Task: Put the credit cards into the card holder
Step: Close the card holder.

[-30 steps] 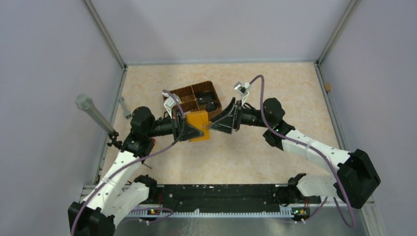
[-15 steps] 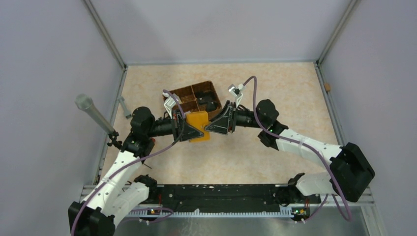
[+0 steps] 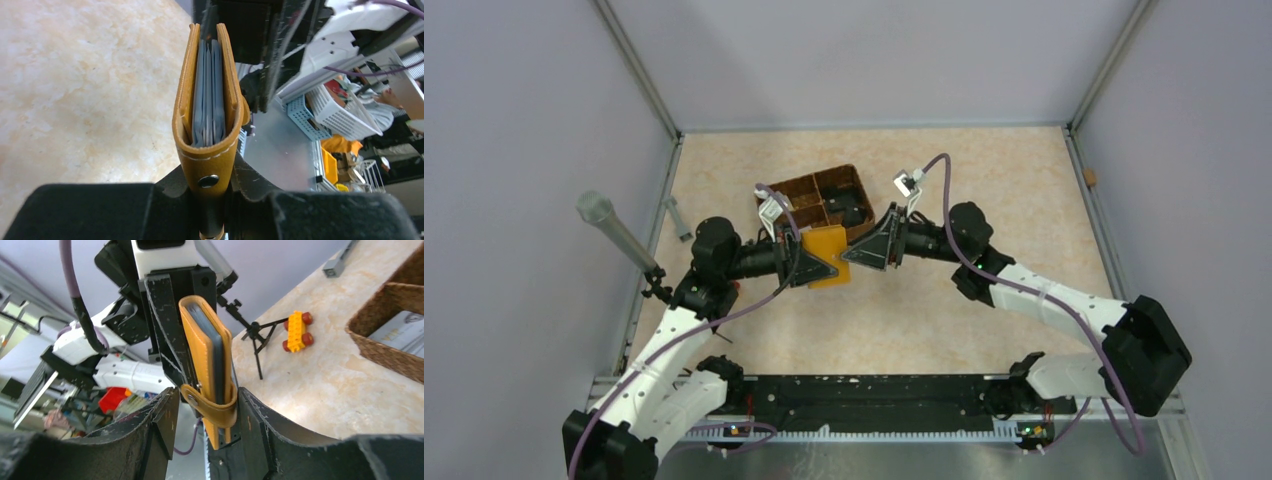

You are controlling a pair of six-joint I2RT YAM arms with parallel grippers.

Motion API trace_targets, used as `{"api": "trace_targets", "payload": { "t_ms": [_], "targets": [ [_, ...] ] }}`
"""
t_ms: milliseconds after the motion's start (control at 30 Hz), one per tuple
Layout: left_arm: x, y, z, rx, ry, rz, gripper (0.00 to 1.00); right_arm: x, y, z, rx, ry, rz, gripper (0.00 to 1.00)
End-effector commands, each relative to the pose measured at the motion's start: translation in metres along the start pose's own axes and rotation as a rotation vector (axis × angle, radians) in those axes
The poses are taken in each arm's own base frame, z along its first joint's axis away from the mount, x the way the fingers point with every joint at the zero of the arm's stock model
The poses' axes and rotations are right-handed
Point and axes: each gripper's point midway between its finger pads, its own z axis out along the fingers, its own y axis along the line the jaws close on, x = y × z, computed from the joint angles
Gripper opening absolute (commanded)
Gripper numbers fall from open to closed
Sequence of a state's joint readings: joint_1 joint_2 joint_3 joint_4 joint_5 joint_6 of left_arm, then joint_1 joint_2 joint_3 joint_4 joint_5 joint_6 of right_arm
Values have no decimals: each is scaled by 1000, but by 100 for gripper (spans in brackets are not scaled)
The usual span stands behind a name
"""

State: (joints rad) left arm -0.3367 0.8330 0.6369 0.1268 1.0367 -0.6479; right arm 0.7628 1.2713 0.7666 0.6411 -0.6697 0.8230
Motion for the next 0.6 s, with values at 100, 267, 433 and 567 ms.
{"api": "trace_targets", "payload": {
  "t_ms": [100,267,433,567],
  "targets": [
    [-11,20,-1,-127,-34,49,0,-24,-7,-4,145,-101,-54,49],
    [-11,20,-1,-130,-35,48,0,-20,-11,0,150,-86,-45,46],
    [-12,22,-1,-137,-40,52,0,-13,-16,2,175,-66,-37,45],
    [-13,21,-1,-137,-41,53,0,-11,-22,0,201,-72,-40,46]
  ]
}}
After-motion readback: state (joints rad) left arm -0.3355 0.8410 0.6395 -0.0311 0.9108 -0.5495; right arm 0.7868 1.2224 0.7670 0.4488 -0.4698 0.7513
